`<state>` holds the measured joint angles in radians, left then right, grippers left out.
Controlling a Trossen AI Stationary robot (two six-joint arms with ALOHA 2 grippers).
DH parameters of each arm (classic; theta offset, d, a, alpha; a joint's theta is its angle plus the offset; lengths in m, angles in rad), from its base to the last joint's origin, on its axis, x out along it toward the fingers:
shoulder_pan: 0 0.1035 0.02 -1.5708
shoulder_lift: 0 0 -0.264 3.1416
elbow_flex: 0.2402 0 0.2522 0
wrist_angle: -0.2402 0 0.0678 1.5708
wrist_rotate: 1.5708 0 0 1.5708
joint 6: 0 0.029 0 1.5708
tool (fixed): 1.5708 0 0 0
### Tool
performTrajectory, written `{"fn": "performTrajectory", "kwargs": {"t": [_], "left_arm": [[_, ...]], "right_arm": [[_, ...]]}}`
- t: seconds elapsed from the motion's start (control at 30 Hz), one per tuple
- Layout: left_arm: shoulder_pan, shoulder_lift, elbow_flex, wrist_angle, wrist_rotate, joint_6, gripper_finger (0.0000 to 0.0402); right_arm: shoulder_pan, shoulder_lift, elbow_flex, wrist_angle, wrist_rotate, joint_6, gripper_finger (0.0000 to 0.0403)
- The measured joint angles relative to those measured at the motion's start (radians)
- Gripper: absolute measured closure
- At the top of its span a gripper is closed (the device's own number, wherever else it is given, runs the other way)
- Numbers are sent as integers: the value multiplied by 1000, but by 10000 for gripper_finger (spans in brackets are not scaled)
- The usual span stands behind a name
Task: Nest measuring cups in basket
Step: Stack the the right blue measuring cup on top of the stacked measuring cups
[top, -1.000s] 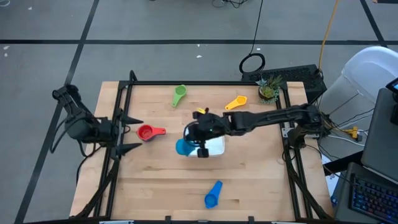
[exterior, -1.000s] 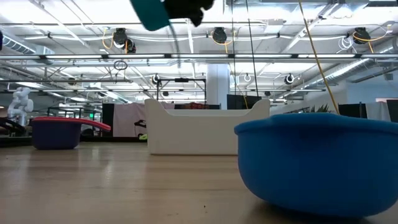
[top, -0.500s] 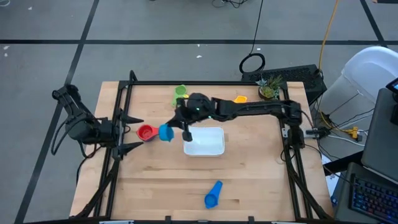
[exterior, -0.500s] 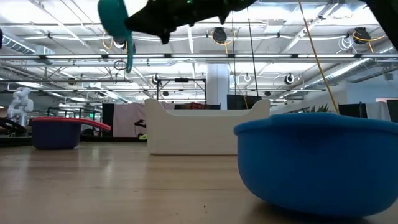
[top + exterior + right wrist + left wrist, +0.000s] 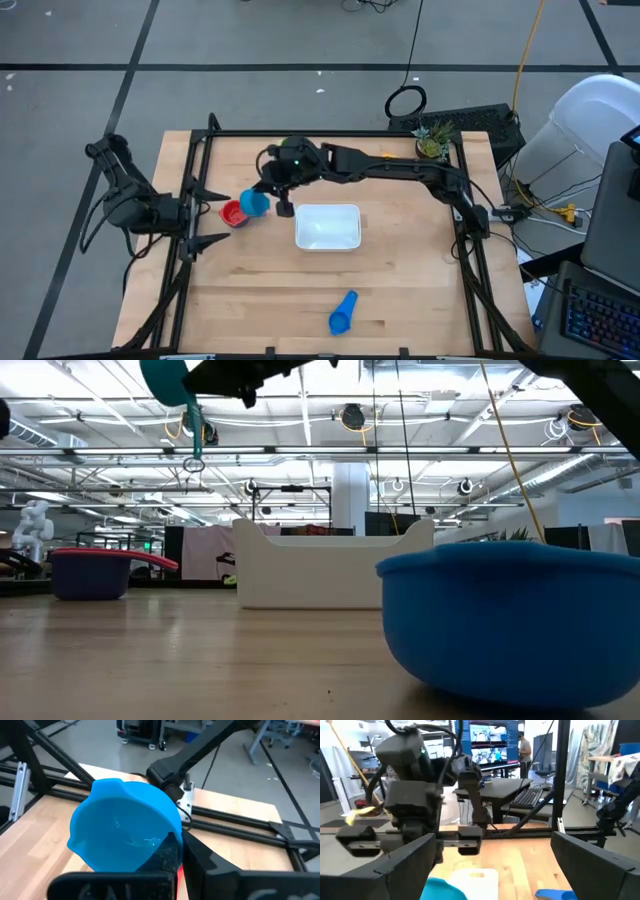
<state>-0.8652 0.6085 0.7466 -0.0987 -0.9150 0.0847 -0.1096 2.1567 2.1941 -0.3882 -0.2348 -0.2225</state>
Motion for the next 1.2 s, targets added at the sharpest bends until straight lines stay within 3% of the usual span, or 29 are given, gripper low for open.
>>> {"fn": "performTrajectory", "kwargs": {"t": [0.13, 0.27, 0.47, 0.77, 0.87, 1.03, 1.2], "left_arm": [[-10, 0, 70, -211, -62, -93, 5], [-2, 19, 136, -515, -136, -348, 5], [77, 83, 170, -809, -92, -638, 39], [197, 249, 218, -833, 104, -438, 158], [226, 304, 255, -914, 135, -400, 192], [303, 360, 296, -1161, 172, -499, 243], [410, 374, 277, -1373, 333, -676, 286]], "right_arm": [[-10, 0, 8, -11, 2, 26, 403], [-17, 2, 8, -27, 3, 31, 403], [-17, 8, 8, -28, 25, 34, 403], [-21, 8, 8, -163, 28, 158, 403], [-27, 8, 8, -205, 50, 164, 403], [-35, 8, 8, -196, 56, 143, 403], [-40, 5, 8, -203, 52, 144, 403]]}}
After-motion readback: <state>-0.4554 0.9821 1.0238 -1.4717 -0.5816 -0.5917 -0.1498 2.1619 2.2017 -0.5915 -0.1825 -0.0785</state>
